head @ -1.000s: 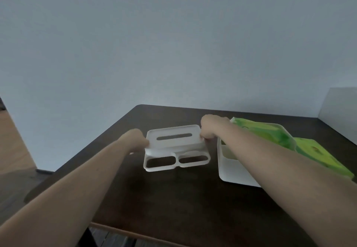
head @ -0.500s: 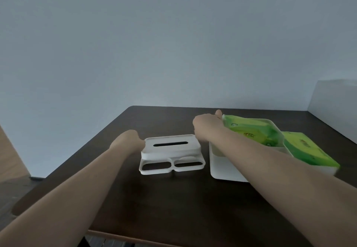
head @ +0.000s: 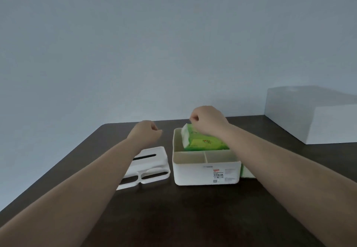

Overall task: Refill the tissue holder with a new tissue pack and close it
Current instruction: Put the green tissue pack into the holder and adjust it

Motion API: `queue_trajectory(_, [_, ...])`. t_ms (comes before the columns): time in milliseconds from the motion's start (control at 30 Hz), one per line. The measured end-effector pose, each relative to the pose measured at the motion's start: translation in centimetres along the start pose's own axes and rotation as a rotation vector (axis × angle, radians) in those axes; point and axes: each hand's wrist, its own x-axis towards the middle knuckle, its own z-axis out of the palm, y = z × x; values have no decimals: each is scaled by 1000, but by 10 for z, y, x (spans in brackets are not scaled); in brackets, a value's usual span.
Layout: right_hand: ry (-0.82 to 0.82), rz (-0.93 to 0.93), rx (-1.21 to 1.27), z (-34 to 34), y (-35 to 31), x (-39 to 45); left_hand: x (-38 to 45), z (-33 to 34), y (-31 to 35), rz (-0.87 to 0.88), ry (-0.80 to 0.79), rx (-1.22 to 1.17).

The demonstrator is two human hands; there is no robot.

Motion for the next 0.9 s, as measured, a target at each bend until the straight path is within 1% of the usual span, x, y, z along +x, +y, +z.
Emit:
queue_trajectory(67, [47, 73, 28, -8, 23, -3, 0, 11, 18, 26, -14, -26])
queue_trajectory(133, [52, 159, 31, -14, 45, -8, 1, 20, 32, 37, -35, -34])
queue_trajectory(267, [-89, 308, -13, -14, 84, -23, 4, 36, 53, 54, -82, 41])
queue_trajectory(400, [-100, 386, -17, -9, 110, -37, 6, 49, 65, 41, -115, 115])
queue_trajectory(467, [-132, 450, -19, -9, 118, -41, 7, 52, 68, 16, -123, 157])
queue_trajectory(567, [-267, 551, -34, -7, 126, -45, 11, 56, 70, -26, -130, 193])
queue_trajectory(667, [-428, 576, -17, -5, 124, -48, 11, 60, 70, -53, -153, 200])
queue_trajectory(733, [-501, 597, 11, -9, 121, -51, 11, 64, 69, -76, -145, 157])
queue_trajectory(800, [-573, 621, -16, -16, 123, -52, 14, 66, 70, -54, -113, 103])
queue_trajectory(900, [-649, 629, -39, -22, 123, -52, 21, 57, 75, -58, -80, -44])
